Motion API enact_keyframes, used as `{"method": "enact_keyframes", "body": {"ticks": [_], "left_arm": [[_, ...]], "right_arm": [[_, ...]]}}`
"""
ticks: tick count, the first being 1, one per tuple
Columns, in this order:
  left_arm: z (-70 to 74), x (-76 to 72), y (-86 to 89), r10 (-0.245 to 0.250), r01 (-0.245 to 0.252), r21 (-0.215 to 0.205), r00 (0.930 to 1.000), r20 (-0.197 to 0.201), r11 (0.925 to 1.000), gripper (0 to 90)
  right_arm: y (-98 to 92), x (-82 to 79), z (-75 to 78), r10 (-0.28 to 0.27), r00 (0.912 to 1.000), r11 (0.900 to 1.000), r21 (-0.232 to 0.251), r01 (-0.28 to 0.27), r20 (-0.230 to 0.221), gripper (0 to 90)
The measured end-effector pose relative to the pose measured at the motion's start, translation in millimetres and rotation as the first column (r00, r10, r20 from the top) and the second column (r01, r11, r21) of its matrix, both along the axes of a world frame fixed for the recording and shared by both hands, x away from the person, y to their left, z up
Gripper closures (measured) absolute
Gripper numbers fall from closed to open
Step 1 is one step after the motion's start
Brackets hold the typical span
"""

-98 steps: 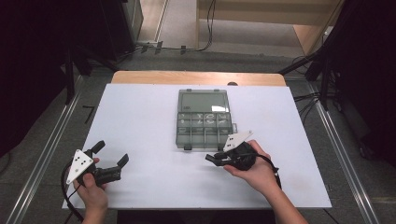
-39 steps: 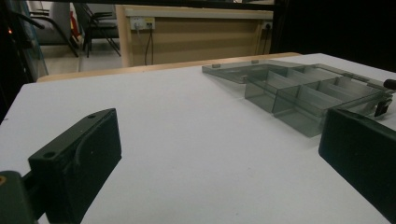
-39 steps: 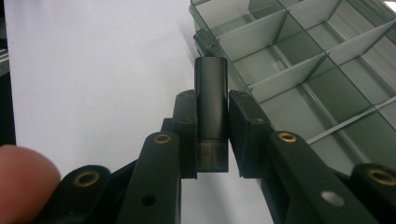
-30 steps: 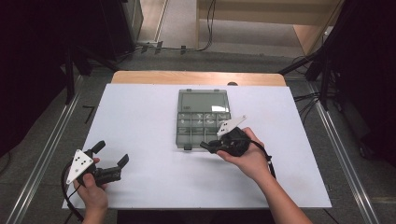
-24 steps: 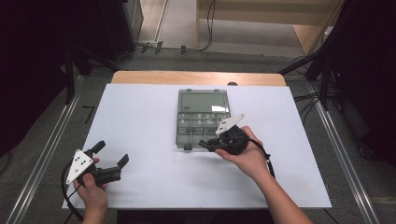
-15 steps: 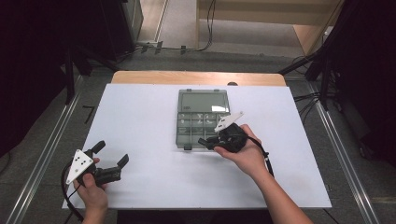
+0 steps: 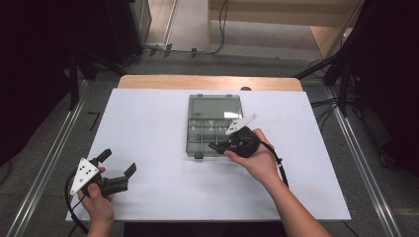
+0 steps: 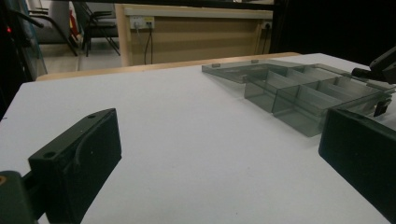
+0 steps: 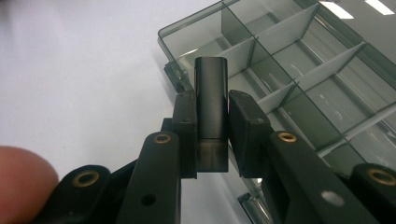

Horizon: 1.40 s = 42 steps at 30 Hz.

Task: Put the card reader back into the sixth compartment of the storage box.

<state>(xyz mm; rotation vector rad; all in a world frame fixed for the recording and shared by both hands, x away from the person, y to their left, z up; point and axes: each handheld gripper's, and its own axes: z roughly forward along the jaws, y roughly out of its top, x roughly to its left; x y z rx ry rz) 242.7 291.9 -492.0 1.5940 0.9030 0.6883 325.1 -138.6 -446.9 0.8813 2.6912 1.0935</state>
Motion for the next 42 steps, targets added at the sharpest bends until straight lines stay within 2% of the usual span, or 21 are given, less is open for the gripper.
{"method": "enact_keyframes", "body": {"ticks": [7, 18, 26, 38, 42], "left_arm": [[0.0, 0.3, 0.0, 0.0, 0.0, 0.001, 1.0, -0.002, 1.0, 0.0], [0.0, 0.5, -0.1, 0.0, 0.0, 0.0, 1.0, -0.003, 1.0, 0.0], [0.0, 0.5, -0.1, -0.001, 0.001, 0.001, 1.0, -0.003, 1.0, 0.0], [0.1, 0.4, 0.0, -0.003, 0.003, 0.001, 1.0, -0.003, 1.0, 0.0], [0.2, 0.4, 0.0, -0.003, 0.003, 0.0, 1.0, -0.003, 1.0, 0.0]], "right_arm": [[3.1, 3.2, 0.5, -0.018, 0.9998, 1.0, -0.001, 0.018, -0.004, 71.5], [5.5, 9.4, -3.1, -0.051, 0.9984, 0.998, 0.027, 0.052, -0.023, 71.4], [9.1, 13.7, -4.4, -0.066, 0.9974, 0.998, 0.022, 0.067, -0.027, 71.4], [19.2, 20.0, 1.8, -0.078, 0.9968, 0.997, 0.015, 0.079, -0.014, 71.4], [19.9, 22.6, 1.1, -0.1, 0.9949, 0.995, 0.015, 0.1, -0.019, 71.0]]}}
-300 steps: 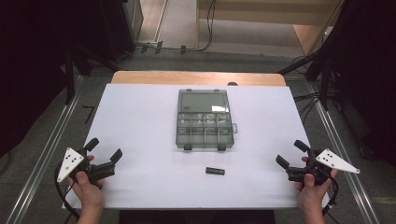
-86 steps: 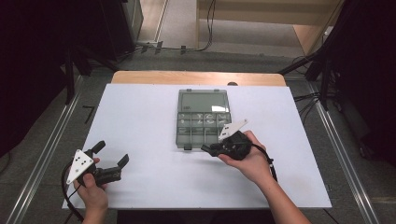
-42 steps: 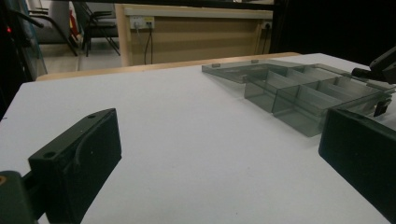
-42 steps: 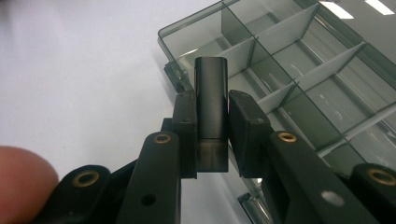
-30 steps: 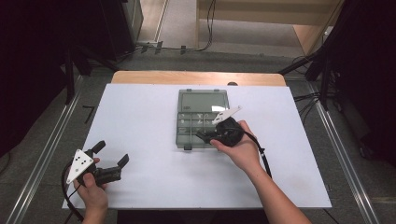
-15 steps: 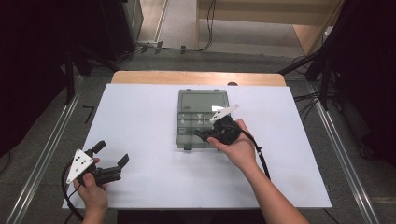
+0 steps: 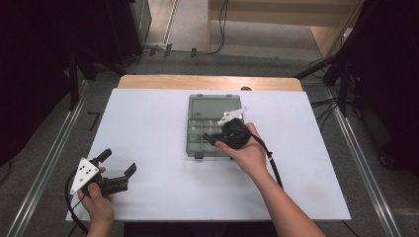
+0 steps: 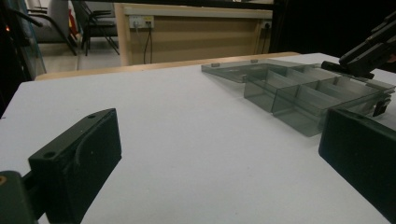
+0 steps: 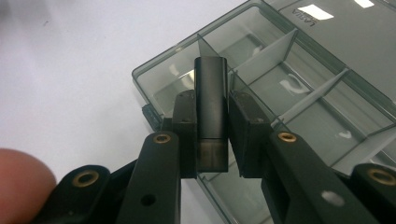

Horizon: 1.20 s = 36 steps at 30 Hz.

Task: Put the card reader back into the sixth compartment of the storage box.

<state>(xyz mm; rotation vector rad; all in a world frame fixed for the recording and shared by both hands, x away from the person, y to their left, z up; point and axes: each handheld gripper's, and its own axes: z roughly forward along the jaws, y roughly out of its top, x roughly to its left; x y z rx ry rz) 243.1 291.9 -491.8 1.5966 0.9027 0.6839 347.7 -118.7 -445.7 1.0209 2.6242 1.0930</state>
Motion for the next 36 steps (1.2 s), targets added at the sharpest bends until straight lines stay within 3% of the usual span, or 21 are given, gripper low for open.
{"method": "enact_keyframes", "body": {"ticks": [2, 3, 4, 5, 6, 7, 12, 13, 16, 36], "left_arm": [[0.0, 0.0, 0.1, 0.0, 0.0, -0.001, 1.0, 0.0, 1.0, 0.0], [0.0, 0.0, 0.1, 0.0, 0.0, 0.0, 1.0, 0.0, 1.0, 0.0], [0.0, -0.1, 0.1, 0.001, -0.001, -0.001, 1.0, 0.0, 1.0, 0.0], [0.0, -0.1, 0.1, 0.001, -0.001, -0.001, 1.0, 0.0, 1.0, 0.0], [0.0, -0.2, 0.2, 0.001, -0.001, -0.001, 1.0, -0.001, 1.0, 0.0], [0.0, -0.2, 0.2, 0.001, -0.001, -0.001, 1.0, 0.0, 1.0, 0.0], [0.0, -0.2, 0.1, 0.001, -0.001, -0.001, 1.0, 0.0, 1.0, 0.0], [0.0, -0.2, 0.1, 0.001, -0.001, -0.001, 1.0, 0.0, 1.0, 0.0], [0.1, -0.3, 0.1, 0.0, 0.0, -0.001, 1.0, 0.0, 1.0, 0.0], [-0.1, -0.4, -0.2, 0.0, 0.0, 0.001, 1.0, 0.003, 1.0, 0.0]], "right_arm": [[-0.2, 0.1, -0.2, -0.005, 1.0, 1.0, 0.001, 0.005, 0.005, 69.7], [-0.4, 0.3, -0.2, -0.016, 0.9998, 1.0, 0.003, 0.016, 0.009, 60.7], [-1.4, 0.4, 0.8, -0.044, 0.9988, 0.999, 0.024, 0.044, 0.018, 40.6], [-1.4, 0.4, 0.8, -0.044, 0.9988, 0.999, 0.024, 0.044, 0.018, 40.6], [-2.3, 0.3, 1.3, -0.059, 0.9978, 0.998, 0.035, 0.058, 0.03, 31.8], [-3.7, -0.4, 1.9, -0.086, 0.9956, 0.995, 0.055, 0.084, 0.037, 11.3], [-9.2, -4.9, 4.0, -0.088, 0.9947, 0.992, 0.094, 0.083, 0.053, 7.9], [-11.5, -7.0, 4.4, -0.082, 0.9949, 0.992, 0.099, 0.075, 0.059, 0.3], [-14.6, -9.6, 4.5, -0.065, 0.9956, 0.991, 0.117, 0.057, 0.068, 0.0], [-69.7, -34.7, -5.2, -0.141, 0.9816, 0.972, 0.205, 0.112, 0.129, 0.0]]}}
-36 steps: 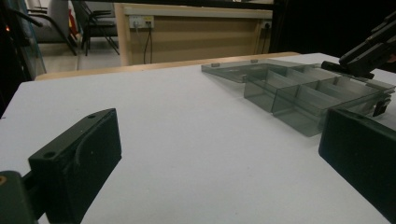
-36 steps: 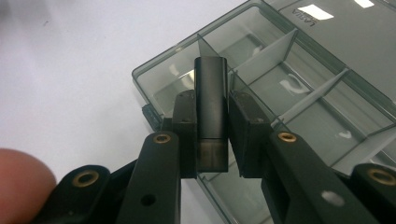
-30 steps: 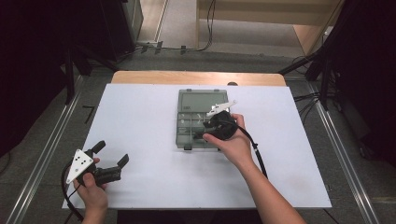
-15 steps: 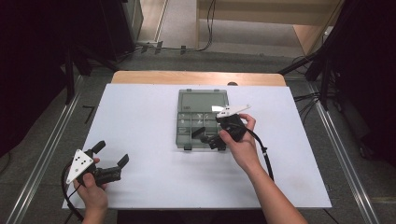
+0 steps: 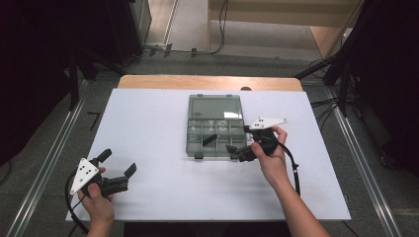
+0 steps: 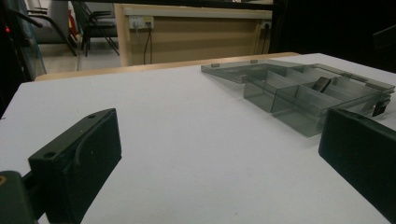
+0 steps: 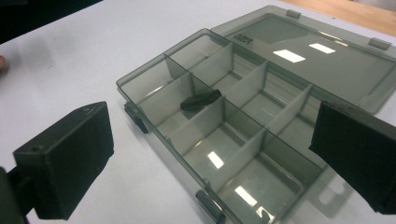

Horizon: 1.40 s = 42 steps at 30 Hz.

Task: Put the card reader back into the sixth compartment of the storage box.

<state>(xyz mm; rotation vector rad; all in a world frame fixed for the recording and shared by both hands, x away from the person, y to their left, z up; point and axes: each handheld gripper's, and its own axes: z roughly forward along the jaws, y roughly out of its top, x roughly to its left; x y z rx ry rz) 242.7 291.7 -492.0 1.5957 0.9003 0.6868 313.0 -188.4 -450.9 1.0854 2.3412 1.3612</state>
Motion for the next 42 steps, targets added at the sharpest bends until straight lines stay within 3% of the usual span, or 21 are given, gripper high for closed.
{"method": "enact_keyframes", "body": {"ticks": [11, 28, 42], "left_arm": [[0.0, -0.1, -0.1, 0.0, 0.0, 0.0, 1.0, 0.001, 1.0, 0.0], [0.1, -0.4, -0.8, 0.001, -0.001, 0.007, 1.0, 0.004, 1.0, 0.0], [0.1, -0.6, -0.9, 0.002, -0.002, 0.004, 1.0, 0.005, 1.0, 0.0]], "right_arm": [[-32.5, -18.1, -4.7, -0.059, 0.9972, 0.998, 0.031, 0.058, 0.045, 0.0], [-75.0, -42.7, -24.0, -0.132, 0.989, 0.989, 0.079, 0.127, 0.067, 0.0], [-99.5, -57.7, -32.9, -0.167, 0.9809, 0.98, 0.125, 0.154, 0.099, 0.0]]}}
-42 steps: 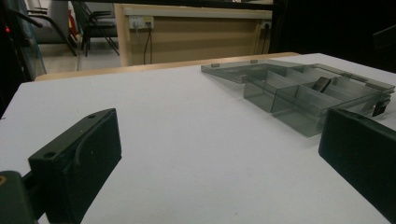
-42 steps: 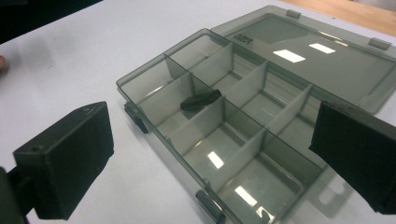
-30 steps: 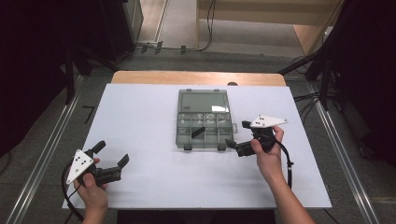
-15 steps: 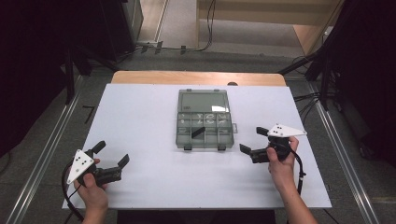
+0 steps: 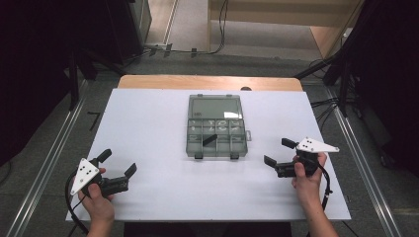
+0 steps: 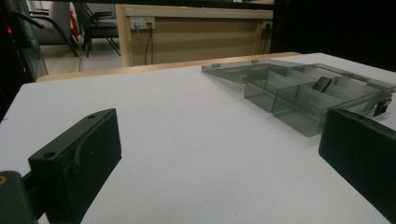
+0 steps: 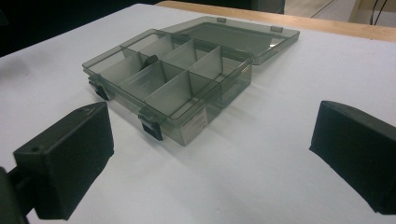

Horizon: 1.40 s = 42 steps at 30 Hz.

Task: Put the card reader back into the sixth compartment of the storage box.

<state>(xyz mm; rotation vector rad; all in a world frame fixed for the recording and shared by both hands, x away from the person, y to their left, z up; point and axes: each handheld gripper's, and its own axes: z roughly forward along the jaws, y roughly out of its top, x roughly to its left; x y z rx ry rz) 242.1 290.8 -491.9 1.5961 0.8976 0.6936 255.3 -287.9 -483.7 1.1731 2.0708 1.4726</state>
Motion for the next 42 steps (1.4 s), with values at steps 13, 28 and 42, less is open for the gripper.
{"method": "enact_keyframes", "body": {"ticks": [13, 28, 42], "left_arm": [[0.1, 0.0, 0.5, 0.001, -0.001, 0.001, 1.0, -0.001, 1.0, 0.0], [0.5, -0.6, 1.4, 0.004, -0.004, -0.004, 1.0, -0.001, 1.0, 0.0], [0.6, -0.3, 1.2, 0.005, -0.005, -0.004, 1.0, -0.003, 1.0, 0.0]], "right_arm": [[-21.2, -14.3, -13.7, -0.024, 0.9996, 0.999, 0.039, 0.024, 0.012, 0.0], [-46.4, -30.8, -18.5, -0.067, 0.9948, 0.995, 0.076, 0.061, 0.076, 0.0], [-56.1, -38.3, -22.8, -0.1, 0.9899, 0.992, 0.093, 0.091, 0.101, 0.0]]}}
